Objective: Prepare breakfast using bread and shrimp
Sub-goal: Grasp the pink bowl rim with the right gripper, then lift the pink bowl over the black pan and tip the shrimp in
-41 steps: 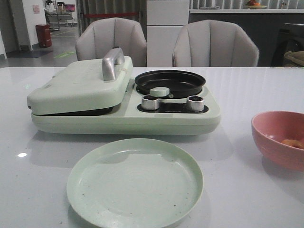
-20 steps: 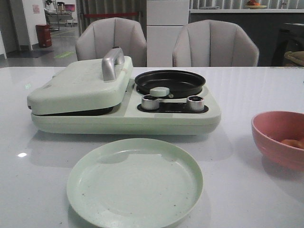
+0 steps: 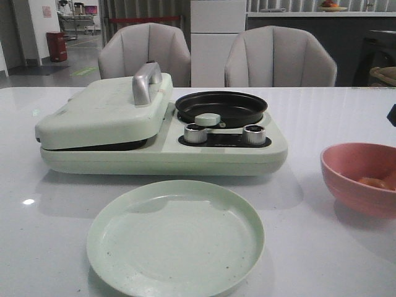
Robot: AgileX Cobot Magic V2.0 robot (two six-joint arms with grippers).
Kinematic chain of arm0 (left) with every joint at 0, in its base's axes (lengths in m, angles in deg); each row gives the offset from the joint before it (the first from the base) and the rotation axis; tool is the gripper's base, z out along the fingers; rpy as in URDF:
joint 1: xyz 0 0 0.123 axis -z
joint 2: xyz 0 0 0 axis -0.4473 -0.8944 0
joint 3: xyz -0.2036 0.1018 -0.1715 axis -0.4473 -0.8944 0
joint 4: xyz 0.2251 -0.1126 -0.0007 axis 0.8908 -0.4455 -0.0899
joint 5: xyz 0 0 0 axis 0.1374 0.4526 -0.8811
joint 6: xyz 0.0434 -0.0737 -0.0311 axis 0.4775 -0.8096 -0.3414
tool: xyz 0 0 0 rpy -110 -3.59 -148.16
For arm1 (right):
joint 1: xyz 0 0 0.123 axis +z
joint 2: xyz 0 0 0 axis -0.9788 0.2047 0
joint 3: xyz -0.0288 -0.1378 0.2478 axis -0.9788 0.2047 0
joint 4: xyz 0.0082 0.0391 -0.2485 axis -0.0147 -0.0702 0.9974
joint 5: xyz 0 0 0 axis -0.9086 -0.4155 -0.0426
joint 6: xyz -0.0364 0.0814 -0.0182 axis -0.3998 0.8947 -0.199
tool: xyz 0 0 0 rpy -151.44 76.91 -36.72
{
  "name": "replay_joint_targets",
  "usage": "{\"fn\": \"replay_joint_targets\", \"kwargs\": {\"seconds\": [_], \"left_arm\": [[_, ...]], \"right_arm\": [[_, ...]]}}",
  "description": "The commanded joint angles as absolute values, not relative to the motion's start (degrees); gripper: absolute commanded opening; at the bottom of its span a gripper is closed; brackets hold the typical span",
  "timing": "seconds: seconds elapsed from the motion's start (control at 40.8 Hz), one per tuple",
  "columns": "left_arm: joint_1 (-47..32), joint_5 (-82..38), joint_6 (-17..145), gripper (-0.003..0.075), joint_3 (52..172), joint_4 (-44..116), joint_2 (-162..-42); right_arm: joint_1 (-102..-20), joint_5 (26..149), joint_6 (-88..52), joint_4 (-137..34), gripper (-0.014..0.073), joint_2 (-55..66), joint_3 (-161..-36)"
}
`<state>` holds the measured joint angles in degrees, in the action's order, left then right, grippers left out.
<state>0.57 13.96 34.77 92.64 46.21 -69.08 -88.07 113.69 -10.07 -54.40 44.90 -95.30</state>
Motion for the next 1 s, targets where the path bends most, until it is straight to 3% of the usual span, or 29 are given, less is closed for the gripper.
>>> {"fn": "replay_joint_targets", "kwargs": {"seconds": [0.0, 0.269, 0.441, 0.686, 0.979], "left_arm": [[0.8, 10.2, 34.2, 0.0101, 94.2, 44.7, -69.6], [0.8, 10.2, 34.2, 0.0101, 94.2, 44.7, -69.6], [0.8, 10.2, 34.2, 0.0102, 94.2, 44.7, -69.6], [0.8, 10.2, 34.2, 0.0101, 94.2, 44.7, -69.6], [0.8, 10.2, 34.2, 0.0102, 94.2, 44.7, -69.6]], "right_arm": [[-87.5, 113.7, -10.7, -53.9, 0.0038, 41.1, -97.9], [-77.4, 115.2, -9.6, -41.7, 0.0045, 35.1, -109.7], [-67.7, 115.0, 2.3, -22.9, 0.0045, 36.1, -119.6], [-55.1, 117.6, 20.1, 8.3, 0.0045, 43.5, -131.3], [-46.5, 123.5, 29.0, 36.2, 0.0045, 55.3, -139.7]]}}
